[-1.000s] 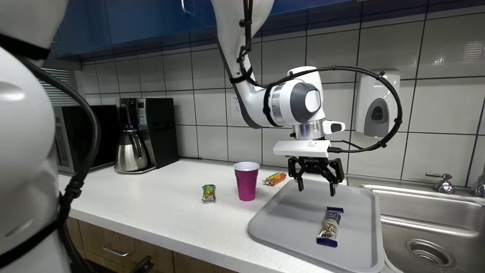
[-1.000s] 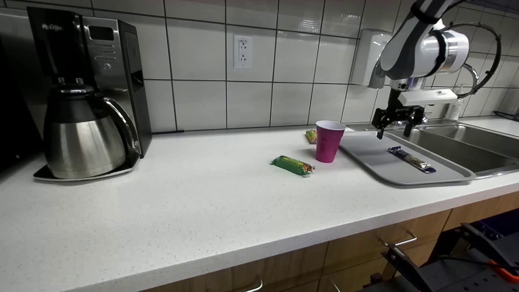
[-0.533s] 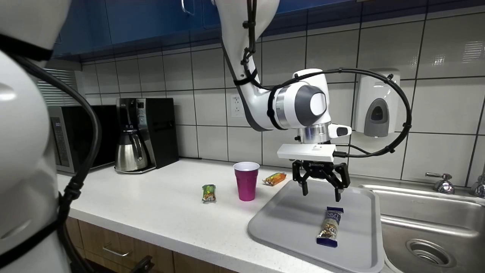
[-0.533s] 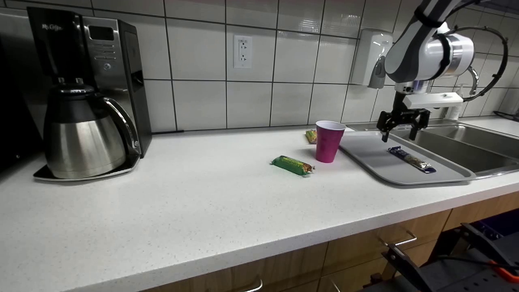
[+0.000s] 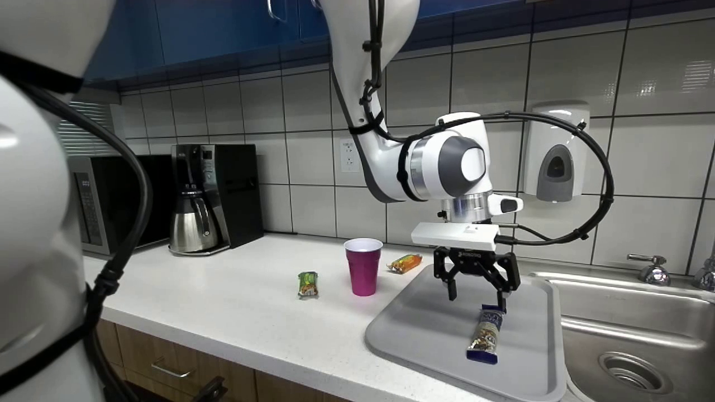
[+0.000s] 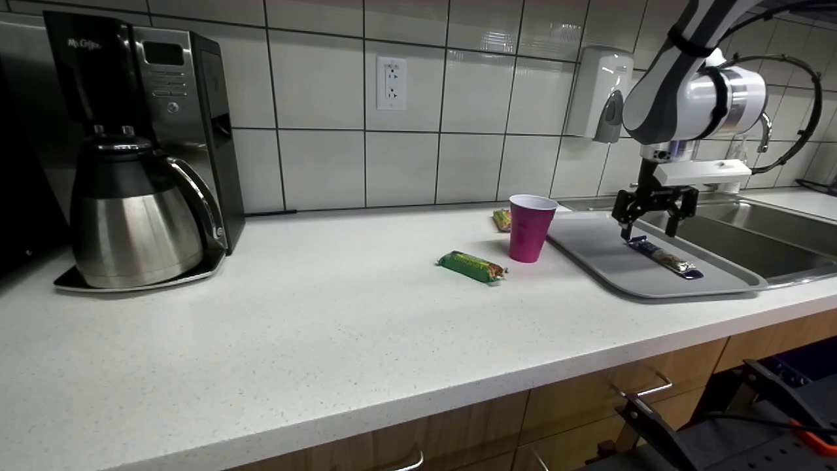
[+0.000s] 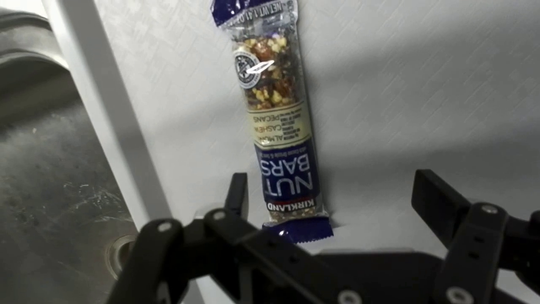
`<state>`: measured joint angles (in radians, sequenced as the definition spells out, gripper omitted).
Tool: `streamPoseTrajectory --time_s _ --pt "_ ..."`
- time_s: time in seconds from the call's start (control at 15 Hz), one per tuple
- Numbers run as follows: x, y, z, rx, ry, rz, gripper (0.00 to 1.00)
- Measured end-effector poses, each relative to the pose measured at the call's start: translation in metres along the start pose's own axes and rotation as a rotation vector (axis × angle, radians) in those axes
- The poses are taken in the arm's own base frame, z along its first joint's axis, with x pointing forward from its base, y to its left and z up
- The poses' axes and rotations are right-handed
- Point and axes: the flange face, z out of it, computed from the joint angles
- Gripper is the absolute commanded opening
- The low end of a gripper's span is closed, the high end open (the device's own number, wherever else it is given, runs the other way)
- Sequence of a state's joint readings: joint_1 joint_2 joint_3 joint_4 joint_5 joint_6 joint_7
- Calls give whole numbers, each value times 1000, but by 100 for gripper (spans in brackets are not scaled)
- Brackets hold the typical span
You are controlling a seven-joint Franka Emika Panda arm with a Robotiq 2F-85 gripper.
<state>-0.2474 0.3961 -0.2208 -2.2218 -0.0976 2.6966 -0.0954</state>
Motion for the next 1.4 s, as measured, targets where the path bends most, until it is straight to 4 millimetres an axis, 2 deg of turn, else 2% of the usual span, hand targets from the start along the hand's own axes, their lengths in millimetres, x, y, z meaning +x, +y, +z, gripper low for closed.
streamPoseTrajectory --time_s 0.8,1.33,1.4 --pt "-11 19 21 -12 -42 32 100" --pt "-14 22 29 -14 -58 37 100" --pt "-15 22 30 -14 -60 37 86"
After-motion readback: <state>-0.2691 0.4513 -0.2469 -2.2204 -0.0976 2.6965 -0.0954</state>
